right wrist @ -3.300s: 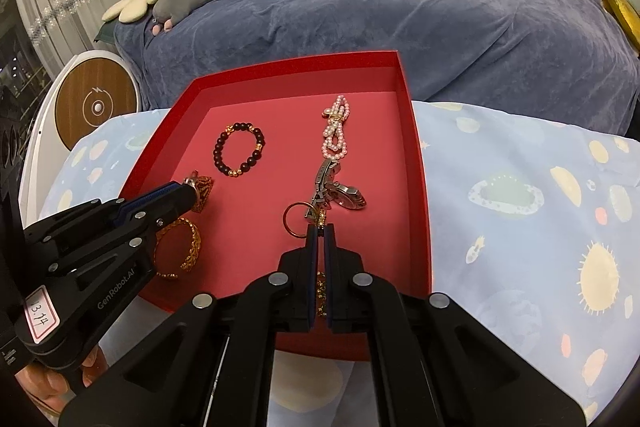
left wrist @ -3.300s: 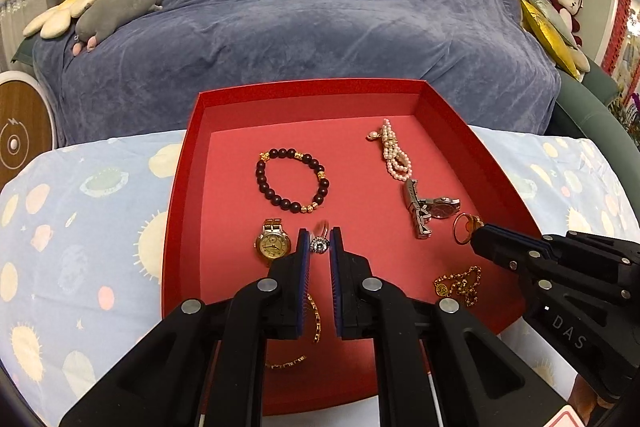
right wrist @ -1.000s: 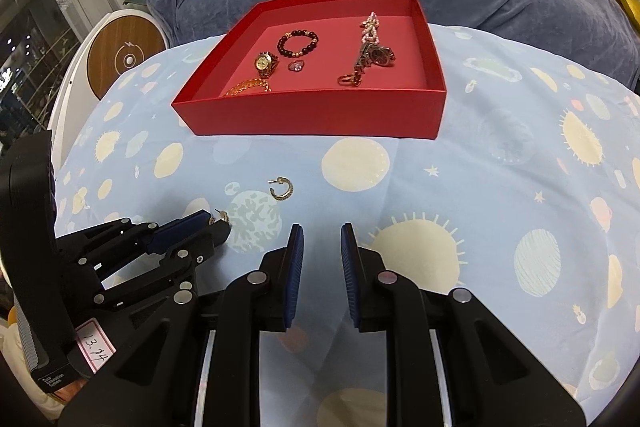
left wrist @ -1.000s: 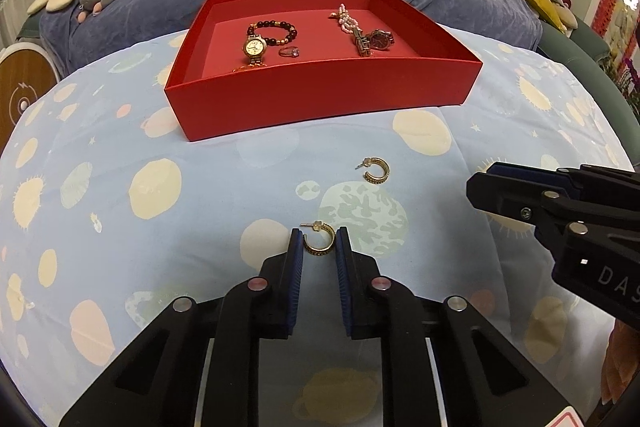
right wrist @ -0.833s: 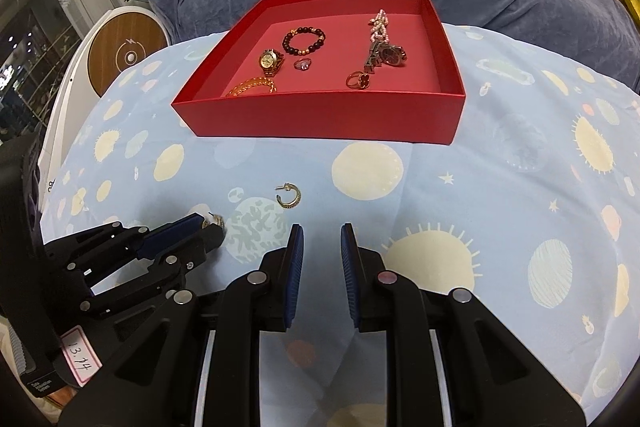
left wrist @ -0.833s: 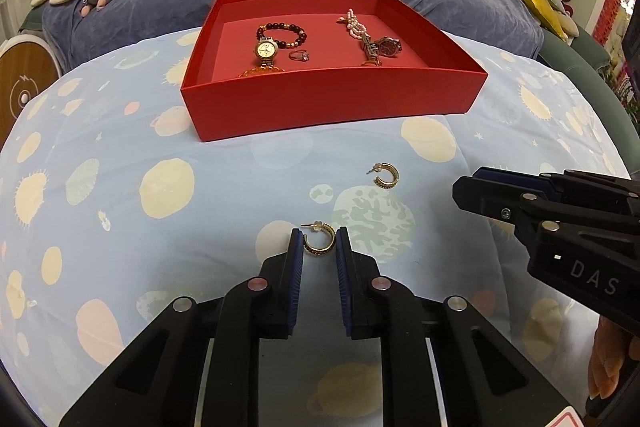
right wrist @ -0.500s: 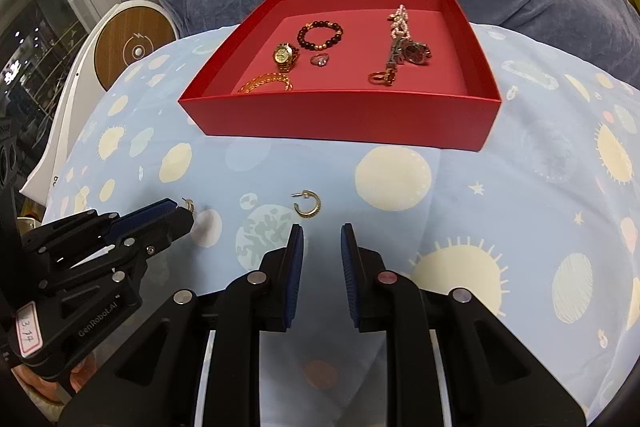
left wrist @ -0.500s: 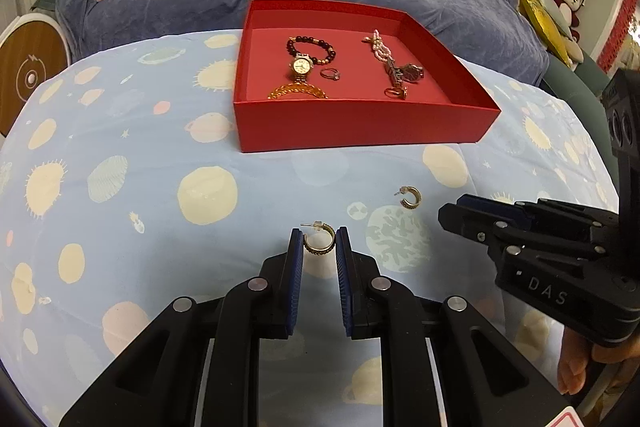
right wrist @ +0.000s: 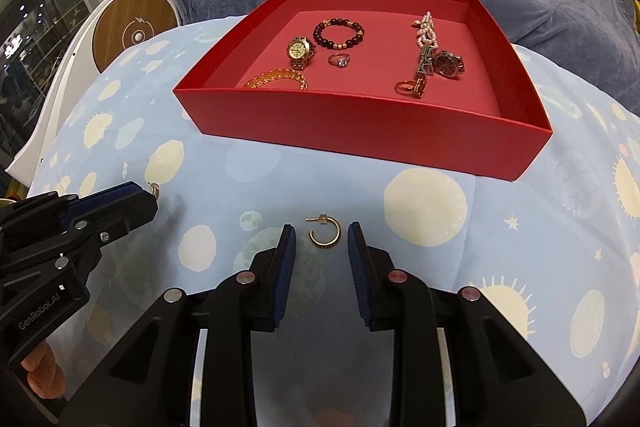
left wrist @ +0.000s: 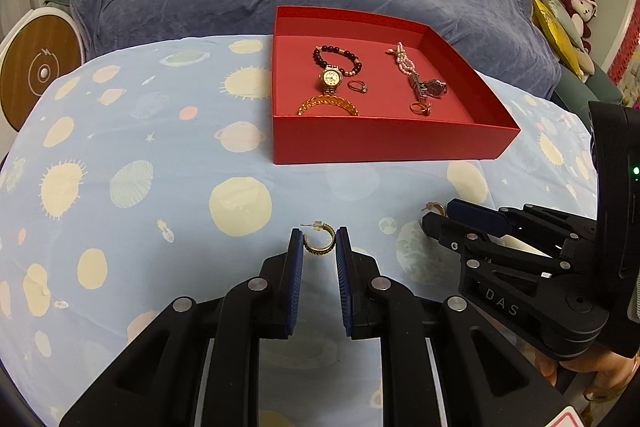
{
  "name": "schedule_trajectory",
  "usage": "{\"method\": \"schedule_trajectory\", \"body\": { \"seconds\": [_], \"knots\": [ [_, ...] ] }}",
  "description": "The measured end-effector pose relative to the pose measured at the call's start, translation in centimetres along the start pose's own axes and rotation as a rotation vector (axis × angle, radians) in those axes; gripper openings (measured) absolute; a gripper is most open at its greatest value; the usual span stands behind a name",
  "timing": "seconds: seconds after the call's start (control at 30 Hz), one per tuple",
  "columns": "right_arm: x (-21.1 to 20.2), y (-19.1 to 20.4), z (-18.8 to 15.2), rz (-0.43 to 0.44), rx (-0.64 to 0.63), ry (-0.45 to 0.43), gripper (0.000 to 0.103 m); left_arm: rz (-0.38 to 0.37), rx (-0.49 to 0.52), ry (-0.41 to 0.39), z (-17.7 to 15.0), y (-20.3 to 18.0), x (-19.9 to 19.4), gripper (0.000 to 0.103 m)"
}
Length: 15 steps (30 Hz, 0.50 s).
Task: Organize jewelry
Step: 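Grasp a gold hoop earring with the left tool while the right tool grasps the other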
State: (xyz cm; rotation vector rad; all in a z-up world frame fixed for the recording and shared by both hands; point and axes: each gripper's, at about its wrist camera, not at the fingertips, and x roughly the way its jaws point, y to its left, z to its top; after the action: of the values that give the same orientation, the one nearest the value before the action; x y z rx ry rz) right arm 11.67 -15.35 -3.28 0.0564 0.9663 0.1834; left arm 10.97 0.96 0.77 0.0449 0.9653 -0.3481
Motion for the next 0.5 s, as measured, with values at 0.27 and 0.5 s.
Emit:
{"method": "schedule_trajectory", "body": {
  "seconds": [0.27,0.5],
  "knots": [
    [-0.1,-0.2,-0.2,-0.009,0.0,-0.006,0.016,0.013,0.013,0.005,-0.2,-0.5,0.4,0.014],
    [-1.4,-0.9,-0.1,0.001,0.024,-0.027,0.016,0.028,0.018,0.006,-0.2,-0.5,0.8,0.014]
  ]
}}
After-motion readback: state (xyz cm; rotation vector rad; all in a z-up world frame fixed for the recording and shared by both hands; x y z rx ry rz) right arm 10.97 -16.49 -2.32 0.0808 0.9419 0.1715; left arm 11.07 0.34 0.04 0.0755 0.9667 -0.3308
